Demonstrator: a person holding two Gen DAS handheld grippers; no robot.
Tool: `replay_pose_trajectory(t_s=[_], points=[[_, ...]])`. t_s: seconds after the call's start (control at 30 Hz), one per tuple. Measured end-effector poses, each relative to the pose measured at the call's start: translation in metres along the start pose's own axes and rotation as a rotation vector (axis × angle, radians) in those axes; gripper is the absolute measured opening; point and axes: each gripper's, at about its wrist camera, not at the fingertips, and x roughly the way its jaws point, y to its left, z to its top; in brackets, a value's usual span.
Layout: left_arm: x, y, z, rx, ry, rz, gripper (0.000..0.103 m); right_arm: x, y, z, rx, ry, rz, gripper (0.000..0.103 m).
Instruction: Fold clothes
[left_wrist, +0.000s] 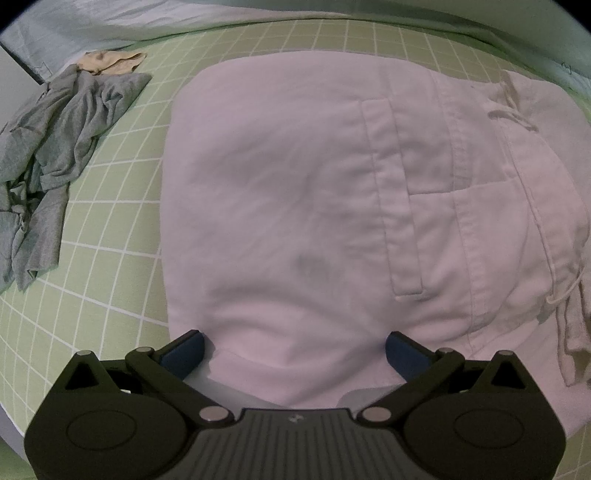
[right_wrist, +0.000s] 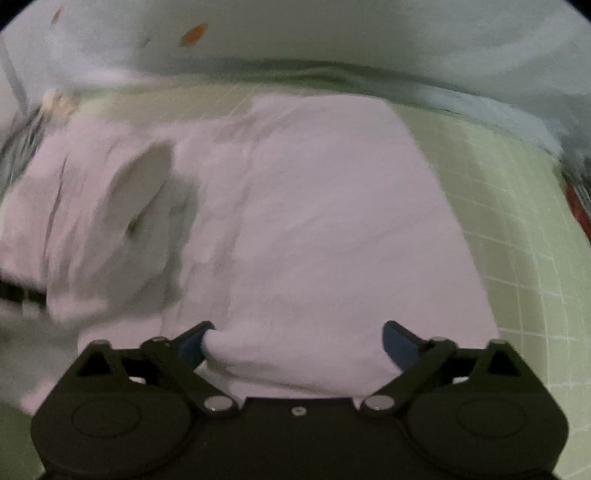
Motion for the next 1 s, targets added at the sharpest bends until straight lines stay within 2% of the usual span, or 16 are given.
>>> replay_pose_trajectory(t_s=[0.27,0.63,0.67,0.8,0.83,0.9,0.93,0.97,1.0], points=[[0.001,0.002,0.001,-0.001,0.003,-0.003,0.103,0.016,-0.048,0.021,0.107,-0.045,-0.113,0.103],[0.006,0.007,0.009,0.002,0.042,-0.022,0.103,0.024,-0.075,0.020,0.119,-0.020,-0.036,0.101],[0.006,0.008,0.010,0.003,0.047,-0.023,0.103,0.025,-0.077,0.020,0.120,-0.018,-0.029,0.097],[0.008,0.009,0.013,0.004,0.061,-0.028,0.103,0.026,-0.083,0.020,0.118,-0.007,-0.013,0.069],[0.008,0.010,0.013,0.004,0.060,-0.027,0.103,0.026,-0.080,0.020,0.113,-0.005,-0.021,0.065],[0.008,0.010,0.013,0.004,0.059,-0.026,0.103,0.022,-0.081,0.022,0.126,-0.010,-0.018,0.044],[0.008,0.009,0.013,0.004,0.057,-0.025,0.103,0.020,-0.081,0.023,0.135,-0.014,-0.015,0.037],[0.008,0.009,0.013,0.004,0.055,-0.023,0.103,0.018,-0.082,0.023,0.143,-0.017,-0.013,0.023],[0.008,0.009,0.013,0.005,0.053,-0.022,0.103,0.016,-0.082,0.024,0.151,-0.020,-0.010,0.017]])
